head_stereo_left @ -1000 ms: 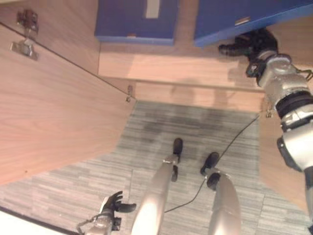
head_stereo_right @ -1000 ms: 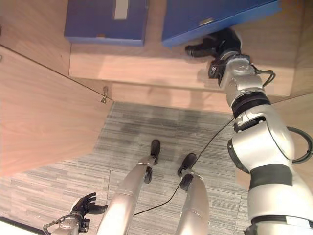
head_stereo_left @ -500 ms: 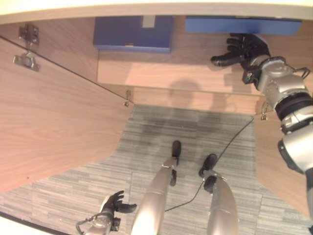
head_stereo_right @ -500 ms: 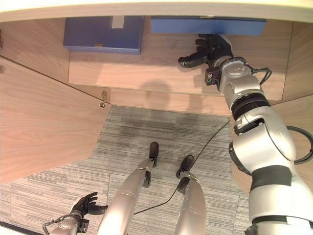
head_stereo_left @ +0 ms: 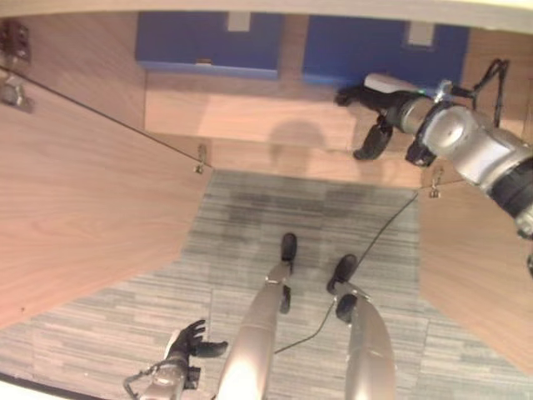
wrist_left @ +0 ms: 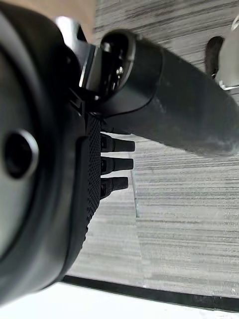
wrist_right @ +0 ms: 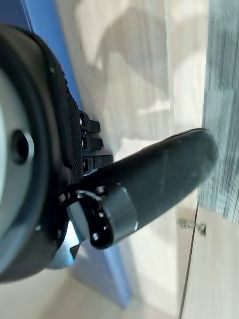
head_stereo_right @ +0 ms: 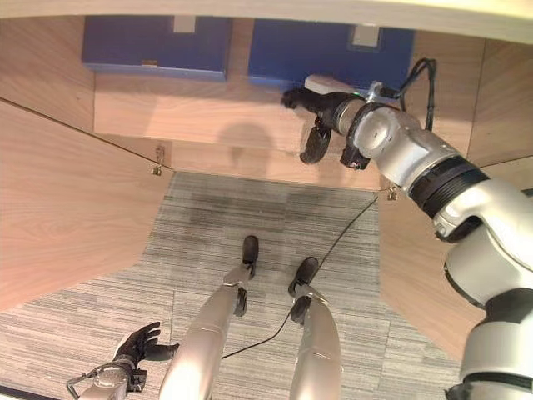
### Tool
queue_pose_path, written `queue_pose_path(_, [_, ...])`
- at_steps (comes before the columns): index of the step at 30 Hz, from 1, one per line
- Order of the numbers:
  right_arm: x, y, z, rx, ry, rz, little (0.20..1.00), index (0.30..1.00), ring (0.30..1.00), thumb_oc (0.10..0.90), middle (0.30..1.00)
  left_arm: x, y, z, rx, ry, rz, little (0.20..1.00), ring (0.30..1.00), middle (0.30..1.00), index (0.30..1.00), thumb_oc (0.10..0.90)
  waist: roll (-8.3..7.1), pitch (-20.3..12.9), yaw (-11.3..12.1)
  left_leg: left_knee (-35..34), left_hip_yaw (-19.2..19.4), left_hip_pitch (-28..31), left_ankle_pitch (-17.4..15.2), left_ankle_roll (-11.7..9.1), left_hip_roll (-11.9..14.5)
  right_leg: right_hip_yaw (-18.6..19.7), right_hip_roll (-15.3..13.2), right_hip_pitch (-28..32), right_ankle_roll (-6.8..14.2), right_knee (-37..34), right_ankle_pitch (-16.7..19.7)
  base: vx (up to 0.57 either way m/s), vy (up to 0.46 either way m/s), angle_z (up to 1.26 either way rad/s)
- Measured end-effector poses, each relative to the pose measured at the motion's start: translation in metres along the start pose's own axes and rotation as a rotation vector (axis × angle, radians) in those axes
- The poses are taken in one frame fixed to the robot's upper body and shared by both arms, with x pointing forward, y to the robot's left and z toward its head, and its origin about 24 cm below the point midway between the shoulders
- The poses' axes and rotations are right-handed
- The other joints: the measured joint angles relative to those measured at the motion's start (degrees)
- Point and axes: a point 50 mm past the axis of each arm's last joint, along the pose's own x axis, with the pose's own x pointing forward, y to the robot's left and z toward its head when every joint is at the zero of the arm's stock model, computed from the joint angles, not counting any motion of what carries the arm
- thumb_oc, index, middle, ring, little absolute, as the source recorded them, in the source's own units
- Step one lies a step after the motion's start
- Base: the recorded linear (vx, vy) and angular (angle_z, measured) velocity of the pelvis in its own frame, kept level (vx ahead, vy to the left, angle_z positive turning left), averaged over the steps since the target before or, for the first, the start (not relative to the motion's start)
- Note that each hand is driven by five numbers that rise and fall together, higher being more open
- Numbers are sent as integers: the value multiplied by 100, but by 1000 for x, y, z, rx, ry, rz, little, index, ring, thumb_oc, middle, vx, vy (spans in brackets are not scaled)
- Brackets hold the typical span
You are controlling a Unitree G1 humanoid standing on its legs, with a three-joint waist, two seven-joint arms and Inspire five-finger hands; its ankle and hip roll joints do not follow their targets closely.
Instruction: Put the empty folder in the office cabinet
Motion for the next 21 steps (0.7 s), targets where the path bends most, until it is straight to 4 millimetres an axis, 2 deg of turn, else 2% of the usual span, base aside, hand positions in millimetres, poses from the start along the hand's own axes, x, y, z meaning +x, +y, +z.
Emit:
queue_pose_path(4, [2, 6, 13, -103, -23, 38, 900, 900, 900, 800, 900, 0, -1, 8, 38, -37, -12, 900, 900, 900, 900, 800, 2, 1, -22, -71, 0, 54, 21, -9, 16, -2, 31, 49, -3, -74, 22, 3, -8, -1])
queue_pose_path(10, [6, 9, 22, -118, -44, 59, 900, 900, 900, 800, 900, 1, 0, 10, 41, -44, -29, 900, 900, 900, 900, 800, 6, 3, -87, -225, 16, 178, 75, -27, 11, 3, 42, 108, -28, -133, 50, 0, 0, 0])
queue_pose_path(13, [8, 17, 21, -116, -44, 73, 900, 900, 900, 800, 900, 1, -1, 13, 40, -55, -30, 900, 900, 900, 900, 800, 16, 1, -94, -231, 15, 215, 72, -31, 16, 3, 45, 137, -31, -133, 46, 0, 0, 0])
queue_pose_path(17, [9, 17, 21, -112, -42, 59, 900, 900, 900, 800, 900, -4, 0, 24, 42, -129, -47, 900, 900, 900, 900, 800, 35, 3, -81, -306, 9, 249, 113, -69, 12, -3, 46, 150, -21, -139, 42, 2, -18, 0])
queue_pose_path(21, [15, 30, 23, -105, -32, 71, 900, 900, 900, 800, 900, -4, 1, 23, 47, -120, -43, 900, 900, 900, 900, 800, 58, -9, -98, -481, -30, 453, 171, -147, 16, -26, 81, 341, -11, -247, 53, 12, -32, 2])
